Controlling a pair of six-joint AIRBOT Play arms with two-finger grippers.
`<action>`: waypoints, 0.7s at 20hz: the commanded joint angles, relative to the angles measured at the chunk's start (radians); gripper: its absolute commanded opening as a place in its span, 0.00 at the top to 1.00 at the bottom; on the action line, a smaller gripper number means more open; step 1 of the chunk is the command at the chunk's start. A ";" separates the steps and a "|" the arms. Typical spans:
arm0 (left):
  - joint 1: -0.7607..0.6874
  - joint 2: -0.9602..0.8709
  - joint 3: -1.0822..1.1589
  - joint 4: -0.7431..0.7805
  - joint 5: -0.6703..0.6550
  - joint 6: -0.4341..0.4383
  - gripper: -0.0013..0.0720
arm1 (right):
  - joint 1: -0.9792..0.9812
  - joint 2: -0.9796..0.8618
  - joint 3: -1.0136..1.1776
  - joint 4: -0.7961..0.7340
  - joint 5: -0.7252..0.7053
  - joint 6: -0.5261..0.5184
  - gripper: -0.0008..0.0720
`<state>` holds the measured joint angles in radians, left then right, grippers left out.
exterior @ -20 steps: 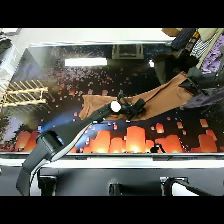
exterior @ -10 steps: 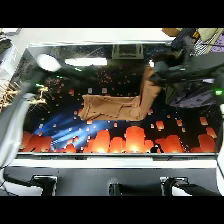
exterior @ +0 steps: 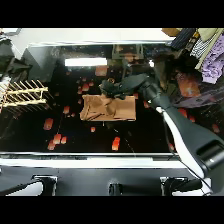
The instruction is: Fold the clothes and pants, and hang the long-sleeved shirts on hangers.
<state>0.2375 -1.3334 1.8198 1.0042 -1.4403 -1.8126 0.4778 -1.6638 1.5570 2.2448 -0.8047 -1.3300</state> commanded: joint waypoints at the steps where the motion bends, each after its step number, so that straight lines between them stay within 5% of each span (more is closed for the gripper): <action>1: 0.071 0.024 -0.002 0.007 -0.045 0.024 0.96 | 0.046 -0.102 0.001 0.023 0.130 0.018 0.95; 6: 0.071 0.023 -0.013 0.010 -0.045 0.037 0.96 | 0.050 -0.164 0.001 0.076 0.153 0.018 0.94; 9: 0.070 0.023 -0.018 0.010 -0.045 0.037 0.95 | 0.071 -0.166 0.003 0.127 0.172 0.014 0.65; 11: 0.070 0.023 -0.018 0.010 -0.044 0.037 0.95 | 0.084 -0.153 0.004 0.202 0.139 -0.044 0.62; 13: 0.068 0.022 -0.018 0.010 -0.043 0.037 0.96 | 0.088 -0.113 0.004 0.227 0.091 -0.101 0.27; 14: 0.066 0.022 -0.018 0.010 -0.041 0.037 0.95 | 0.079 -0.085 0.004 0.222 0.066 -0.129 0.18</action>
<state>0.3054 -1.3109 1.8027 1.0134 -1.4834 -1.7763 0.5568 -1.7916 1.5600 2.4184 -0.6827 -1.3815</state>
